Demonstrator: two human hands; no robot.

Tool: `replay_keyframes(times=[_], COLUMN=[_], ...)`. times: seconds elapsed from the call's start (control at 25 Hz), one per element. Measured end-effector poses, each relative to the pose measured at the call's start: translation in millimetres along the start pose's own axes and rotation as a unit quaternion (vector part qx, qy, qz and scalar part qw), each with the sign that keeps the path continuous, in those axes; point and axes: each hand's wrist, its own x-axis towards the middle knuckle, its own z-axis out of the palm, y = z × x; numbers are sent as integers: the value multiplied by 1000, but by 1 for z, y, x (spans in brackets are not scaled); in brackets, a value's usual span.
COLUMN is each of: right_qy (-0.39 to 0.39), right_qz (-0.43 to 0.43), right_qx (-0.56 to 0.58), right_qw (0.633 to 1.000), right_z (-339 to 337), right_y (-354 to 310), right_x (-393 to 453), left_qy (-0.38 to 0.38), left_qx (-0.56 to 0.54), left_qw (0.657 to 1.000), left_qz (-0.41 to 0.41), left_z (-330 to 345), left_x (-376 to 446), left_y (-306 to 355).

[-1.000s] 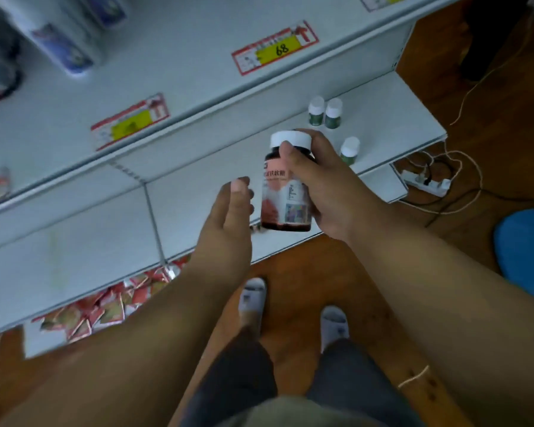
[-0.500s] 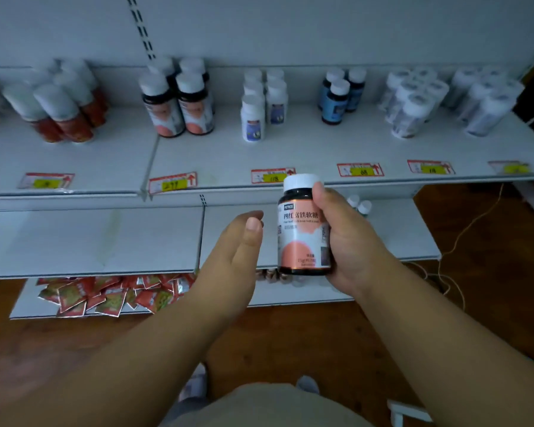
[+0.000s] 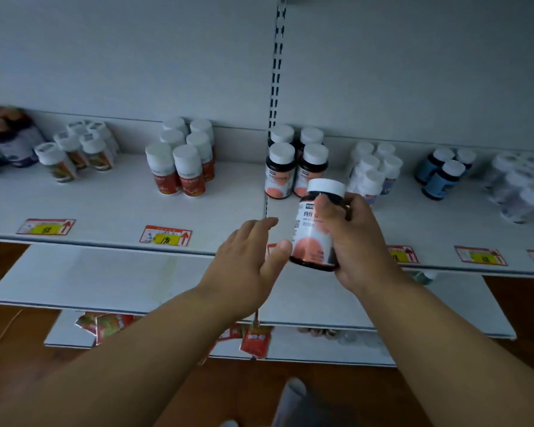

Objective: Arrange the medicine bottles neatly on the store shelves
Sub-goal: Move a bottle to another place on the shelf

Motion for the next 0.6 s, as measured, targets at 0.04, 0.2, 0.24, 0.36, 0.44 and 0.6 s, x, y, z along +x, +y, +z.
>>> replay_keyframes(times=[0.04, 0.2, 0.24, 0.36, 0.44, 0.6], right_qy=[2, -48, -58, -65, -70, -32], right_qz=[-16, -58, -65, -86, -115, -166], right_qx=[-35, -149, -184, -266, -302, -345], right_qw=[999, 986, 979, 958, 944, 923], right_z=[2, 11, 14, 24, 33, 42], right_y=[4, 23, 28, 37, 38, 43], right_x=[17, 81, 89, 103, 110, 116], left_qy=[3, -12, -27, -59, -76, -114], left_qx=[32, 178, 202, 242, 266, 293], left_qw=[999, 984, 979, 967, 960, 949], left_qz=[11, -9, -24, -46, -32, 10], left_z=[1, 11, 14, 17, 19, 24], left_x=[15, 68, 75, 99, 116, 135], left_y=[-10, -47, -53, -72, -85, -100])
